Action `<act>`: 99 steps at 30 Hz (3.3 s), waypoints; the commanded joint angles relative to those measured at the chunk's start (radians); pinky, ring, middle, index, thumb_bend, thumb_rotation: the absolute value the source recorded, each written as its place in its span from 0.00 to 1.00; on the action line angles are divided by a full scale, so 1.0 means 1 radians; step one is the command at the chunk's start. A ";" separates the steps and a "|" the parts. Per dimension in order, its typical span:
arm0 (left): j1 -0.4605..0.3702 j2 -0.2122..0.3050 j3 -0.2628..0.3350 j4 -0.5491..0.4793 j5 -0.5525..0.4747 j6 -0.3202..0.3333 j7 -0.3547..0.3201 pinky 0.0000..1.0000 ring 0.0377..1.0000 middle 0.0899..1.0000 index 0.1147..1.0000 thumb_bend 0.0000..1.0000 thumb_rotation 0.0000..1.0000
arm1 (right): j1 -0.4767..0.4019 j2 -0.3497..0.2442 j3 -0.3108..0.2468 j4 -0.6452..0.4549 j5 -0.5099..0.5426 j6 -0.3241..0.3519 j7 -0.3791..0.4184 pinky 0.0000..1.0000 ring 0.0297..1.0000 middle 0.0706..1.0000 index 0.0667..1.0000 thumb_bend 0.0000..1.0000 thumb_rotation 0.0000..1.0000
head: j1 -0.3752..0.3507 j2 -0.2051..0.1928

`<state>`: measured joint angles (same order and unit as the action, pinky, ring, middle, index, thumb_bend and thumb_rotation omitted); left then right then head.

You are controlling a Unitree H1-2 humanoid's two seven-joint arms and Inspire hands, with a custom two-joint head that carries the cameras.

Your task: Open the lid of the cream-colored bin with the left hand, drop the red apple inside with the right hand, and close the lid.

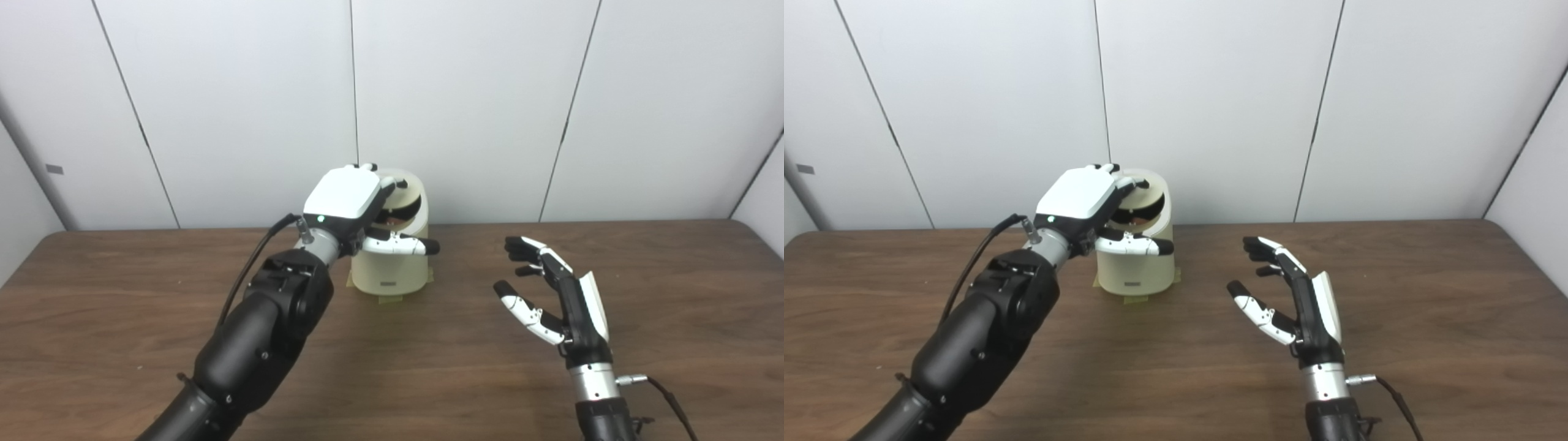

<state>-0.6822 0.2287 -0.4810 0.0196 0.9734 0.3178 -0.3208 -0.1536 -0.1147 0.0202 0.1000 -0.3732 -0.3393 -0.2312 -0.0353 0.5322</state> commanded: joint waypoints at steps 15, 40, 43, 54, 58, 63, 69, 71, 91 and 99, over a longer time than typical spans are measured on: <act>0.026 0.000 -0.029 0.022 0.075 -0.053 0.025 1.00 0.96 0.84 0.86 0.95 0.91 | 0.016 0.010 -0.006 -0.041 0.011 0.009 0.000 0.60 0.70 0.71 0.71 0.32 0.52 | -0.007 0.017; 0.111 -0.063 0.069 0.048 -0.023 -0.177 0.237 1.00 1.00 0.98 0.99 0.77 0.97 | 0.020 0.018 -0.004 -0.055 0.038 0.037 0.024 0.61 0.72 0.72 0.72 0.35 0.55 | -0.008 0.014; 0.142 -0.102 0.108 0.044 -0.069 -0.254 0.382 1.00 1.00 1.00 1.00 0.67 1.00 | 0.021 0.020 -0.003 -0.058 0.044 0.048 0.030 0.61 0.71 0.72 0.72 0.35 0.54 | -0.008 0.014; 0.188 -0.156 0.185 0.036 -0.150 -0.400 0.640 1.00 1.00 1.00 1.00 0.56 1.00 | 0.022 0.020 -0.004 -0.062 0.036 0.067 0.037 0.62 0.72 0.73 0.73 0.38 0.56 | -0.012 0.011; 0.244 -0.179 0.249 -0.010 -0.343 -0.481 0.617 1.00 1.00 1.00 1.00 0.50 1.00 | 0.021 0.019 -0.002 -0.062 0.031 0.063 0.035 0.62 0.72 0.72 0.73 0.37 0.56 | -0.016 0.010; 0.359 -0.190 0.351 -0.046 -0.731 -0.600 0.534 0.85 0.90 0.90 0.90 0.28 1.00 | 0.021 0.024 -0.003 -0.059 0.040 0.057 0.032 0.63 0.73 0.74 0.74 0.32 0.56 | -0.021 0.011; 0.443 -0.173 0.448 -0.029 -0.941 -0.610 0.454 0.78 0.84 0.85 0.83 0.21 0.96 | 0.027 0.033 -0.012 -0.061 0.050 0.047 0.020 0.66 0.76 0.77 0.76 0.23 0.54 | -0.032 0.014; 0.470 -0.162 0.472 -0.024 -1.001 -0.625 0.425 0.79 0.83 0.83 0.81 0.23 0.85 | 0.027 0.042 -0.021 -0.056 0.087 0.031 0.021 0.67 0.77 0.77 0.75 0.22 0.47 | -0.030 0.015; 0.588 -0.147 0.550 0.049 -0.988 -0.721 0.384 0.79 0.81 0.81 0.80 0.22 0.77 | 0.024 0.046 -0.057 -0.058 0.126 0.067 0.027 0.63 0.71 0.72 0.69 0.23 0.38 | -0.026 0.016; 0.605 -0.142 0.535 0.057 -0.926 -0.697 0.387 0.76 0.81 0.80 0.79 0.22 0.68 | 0.021 0.037 -0.058 -0.034 0.071 0.021 -0.009 0.57 0.66 0.67 0.64 0.24 0.22 | -0.030 0.017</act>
